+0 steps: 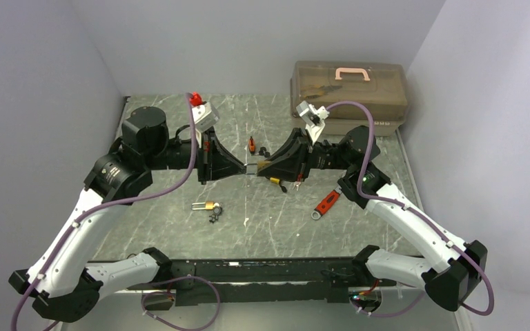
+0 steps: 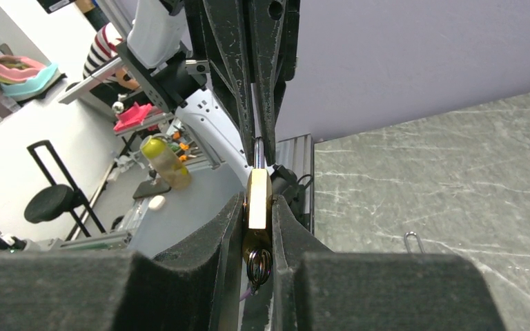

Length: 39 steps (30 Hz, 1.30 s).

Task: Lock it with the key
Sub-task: Lock the lock.

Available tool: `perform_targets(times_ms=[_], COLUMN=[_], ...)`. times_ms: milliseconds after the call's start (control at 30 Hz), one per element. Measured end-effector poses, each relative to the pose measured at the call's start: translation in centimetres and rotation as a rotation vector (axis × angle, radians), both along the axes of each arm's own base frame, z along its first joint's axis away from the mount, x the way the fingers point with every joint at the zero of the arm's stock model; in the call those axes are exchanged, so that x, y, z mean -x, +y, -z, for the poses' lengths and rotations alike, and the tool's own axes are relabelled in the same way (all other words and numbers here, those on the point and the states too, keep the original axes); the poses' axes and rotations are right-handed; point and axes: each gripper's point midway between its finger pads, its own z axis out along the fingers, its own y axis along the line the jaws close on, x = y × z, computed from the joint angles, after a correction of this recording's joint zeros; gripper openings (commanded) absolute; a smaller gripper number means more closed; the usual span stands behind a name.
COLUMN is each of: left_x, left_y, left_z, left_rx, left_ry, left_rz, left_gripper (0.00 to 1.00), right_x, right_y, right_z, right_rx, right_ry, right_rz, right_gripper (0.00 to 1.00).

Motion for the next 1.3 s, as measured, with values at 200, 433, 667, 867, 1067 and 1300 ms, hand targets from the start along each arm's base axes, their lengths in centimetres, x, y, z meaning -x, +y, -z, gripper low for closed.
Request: perform_targets(times_ms=[200, 433, 667, 867, 1067, 1300], left_x=[-0.3, -0.6, -0.8, -0.9, -1.0, -0.7], left_y=[-0.1, -0.3, -0.3, -0.3, -0.4, -0.6], left_z=[0.3, 0.4, 0.7, 1.0, 1.0, 1.4], left_rx=[-0.002, 0.012, 0.014, 0.012, 0.016, 0.023], left_ry=[0.001, -0.005, 0.019, 0.027, 0.036, 0.081], left_rz=[-0.002, -0.004, -0.012, -0.015, -0.020, -0.011], left_gripper=[0.00, 0.00, 0.00, 0.00, 0.00, 0.00], right_x=[0.0, -0.3, -0.5, -0.6, -0.7, -0.6], right_y=[0.0, 0.2, 0.5, 0.7, 0.9, 1.1], right_z=[0.0, 0.0, 0.3, 0.5, 0.5, 0.7], right_rx=[-0.001, -0.004, -0.001, 0.003, 0.003, 0.011], right_ry=[0.009, 0.044, 0.057, 0.060, 0.056, 0.055], right_rz=[-0.001, -0.005, -0.011, -0.018, -0.023, -0.029], right_gripper=[0.00, 0.00, 0.00, 0.00, 0.00, 0.00])
